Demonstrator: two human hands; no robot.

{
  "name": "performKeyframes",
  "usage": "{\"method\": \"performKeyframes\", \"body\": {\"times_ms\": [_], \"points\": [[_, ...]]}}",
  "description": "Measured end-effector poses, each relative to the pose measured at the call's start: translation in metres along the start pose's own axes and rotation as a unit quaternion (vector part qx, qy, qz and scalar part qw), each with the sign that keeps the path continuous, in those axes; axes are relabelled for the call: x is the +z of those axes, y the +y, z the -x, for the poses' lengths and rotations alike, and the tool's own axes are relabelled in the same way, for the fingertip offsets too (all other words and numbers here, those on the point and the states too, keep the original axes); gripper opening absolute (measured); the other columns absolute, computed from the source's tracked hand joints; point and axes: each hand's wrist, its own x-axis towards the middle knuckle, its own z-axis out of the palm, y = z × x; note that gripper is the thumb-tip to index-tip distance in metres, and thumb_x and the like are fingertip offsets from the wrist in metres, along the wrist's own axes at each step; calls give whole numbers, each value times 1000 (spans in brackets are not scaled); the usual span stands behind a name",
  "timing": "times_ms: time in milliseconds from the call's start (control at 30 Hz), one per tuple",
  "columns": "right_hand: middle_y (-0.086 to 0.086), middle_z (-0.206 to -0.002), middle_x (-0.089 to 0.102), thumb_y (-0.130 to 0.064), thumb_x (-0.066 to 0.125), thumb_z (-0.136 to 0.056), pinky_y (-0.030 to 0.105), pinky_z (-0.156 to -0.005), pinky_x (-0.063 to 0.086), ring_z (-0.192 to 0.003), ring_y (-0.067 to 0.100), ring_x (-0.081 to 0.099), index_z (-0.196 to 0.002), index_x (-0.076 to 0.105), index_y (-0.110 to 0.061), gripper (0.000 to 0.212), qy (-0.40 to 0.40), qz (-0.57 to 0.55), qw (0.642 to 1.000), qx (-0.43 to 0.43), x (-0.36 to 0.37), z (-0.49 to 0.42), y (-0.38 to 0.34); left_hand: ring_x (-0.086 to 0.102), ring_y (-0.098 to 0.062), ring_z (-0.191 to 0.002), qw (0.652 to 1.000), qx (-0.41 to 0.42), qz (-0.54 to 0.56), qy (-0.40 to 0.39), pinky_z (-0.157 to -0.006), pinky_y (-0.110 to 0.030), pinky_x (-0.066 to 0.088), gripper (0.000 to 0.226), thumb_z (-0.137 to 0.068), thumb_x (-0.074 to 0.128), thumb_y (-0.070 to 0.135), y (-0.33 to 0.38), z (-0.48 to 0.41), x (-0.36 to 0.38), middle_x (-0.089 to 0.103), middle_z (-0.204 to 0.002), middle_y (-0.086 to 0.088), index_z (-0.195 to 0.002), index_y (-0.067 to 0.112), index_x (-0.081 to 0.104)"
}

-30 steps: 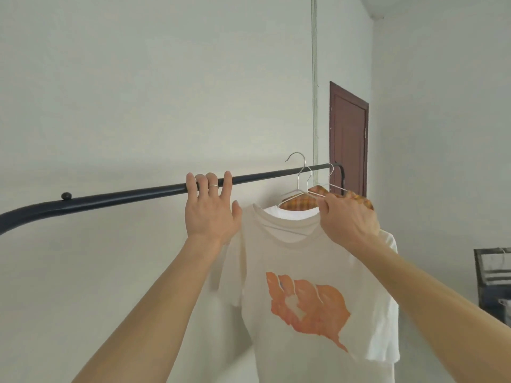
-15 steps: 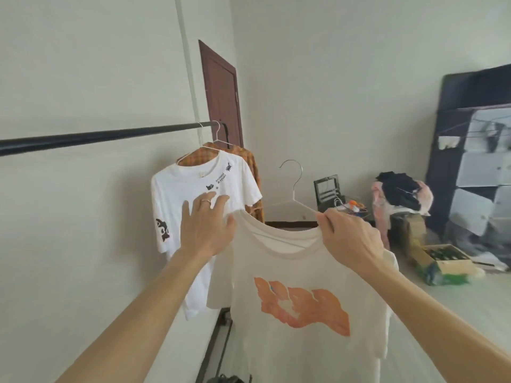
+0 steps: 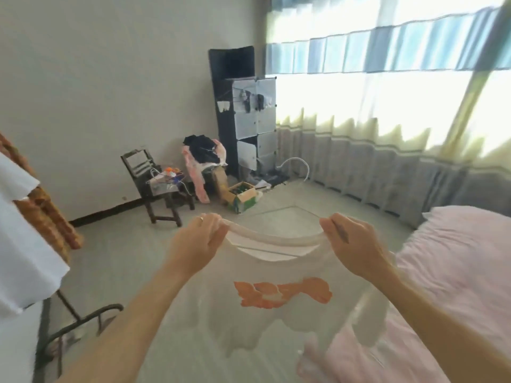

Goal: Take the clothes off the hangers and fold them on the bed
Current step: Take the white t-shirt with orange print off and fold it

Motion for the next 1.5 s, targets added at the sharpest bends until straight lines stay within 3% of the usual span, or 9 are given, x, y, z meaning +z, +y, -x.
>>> {"method": "performKeyframes", "body": {"times_ms": [100, 200, 367, 767, 967, 1067, 1133, 1267, 1500], "points": [[-5, -53, 44, -49, 47, -99, 34, -56, 36, -53, 8, 43, -59, 33, -28, 47, 48, 41, 997, 48, -62, 34, 52, 64, -25, -89, 998, 55, -2, -16, -70, -37, 50, 39, -102, 38, 52, 80, -6, 33, 67, -101, 0, -108, 19, 59], [-6, -53, 45, -48, 47, -100, 31, -56, 36, -56, 7, 46, -60, 40, -22, 48, 84, 75, 990, 79, -133, 79, 104, 66, -29, -76, 995, 102, 18, 5, -63, -37, 51, 46, -95, 35, 56, 167, -10, 63, 68, -85, -3, -94, 18, 59], [-7, -62, 55, -47, 49, -99, 23, -61, 38, -64, 6, 52, -72, 56, -20, 39, 82, 119, 979, 144, -247, 164, 179, 59, -30, -55, 983, 157, 87, 36, -50, -26, 32, 38, -92, 39, 46, 319, 8, 99, 56, -60, 1, -79, 16, 59], [-6, -57, 52, -49, 48, -100, 28, -56, 34, -63, 9, 51, -68, 53, -22, 41, 107, 140, 951, 255, -415, 287, 282, 44, -27, -48, 939, 279, 198, 31, -50, -28, 33, 40, -91, 45, 46, 545, 30, 151, 39, -54, 9, -70, 12, 51], [-7, -59, 54, -46, 49, -101, 31, -60, 38, -66, 11, 51, -63, 51, -27, 42, 113, 122, 943, 289, -447, 276, 361, 51, -35, -59, 932, 303, 199, -15, -53, -34, 39, 42, -89, 41, 49, 623, -12, 208, 50, -59, 2, -73, 12, 51], [-6, -57, 52, -46, 50, -100, 36, -60, 38, -65, 12, 52, -61, 49, -26, 45, 106, 120, 934, 319, -444, 260, 428, 53, -35, -63, 932, 300, 192, -68, -58, -34, 34, 36, -90, 43, 46, 658, -42, 267, 43, -62, 6, -74, 14, 48], [-6, -54, 50, -47, 51, -100, 38, -61, 38, -64, 13, 51, -57, 46, -26, 47, 92, 120, 927, 343, -437, 251, 468, 55, -37, -67, 933, 291, 181, -110, -61, -34, 34, 35, -89, 42, 47, 673, -59, 306, 50, -65, 1, -74, 16, 47], [-9, -53, 49, -48, 50, -99, 40, -64, 39, -64, 17, 47, -55, 45, -28, 48, 60, 127, 908, 395, -423, 225, 557, 62, -35, -79, 927, 285, 176, -168, -62, -33, 36, 35, -96, 49, 45, 706, -98, 395, 68, -84, -7, -81, 15, 57], [-1, -58, 45, -39, 48, -102, 40, -61, 31, -62, 19, 45, -58, 38, -22, 48, 11, 144, 870, 471, -379, 193, 698, 62, -34, -105, 907, 196, 185, -323, -79, -37, 42, 31, -97, 54, 49, 760, -143, 541, 67, -112, -9, -104, 23, 68]]}}
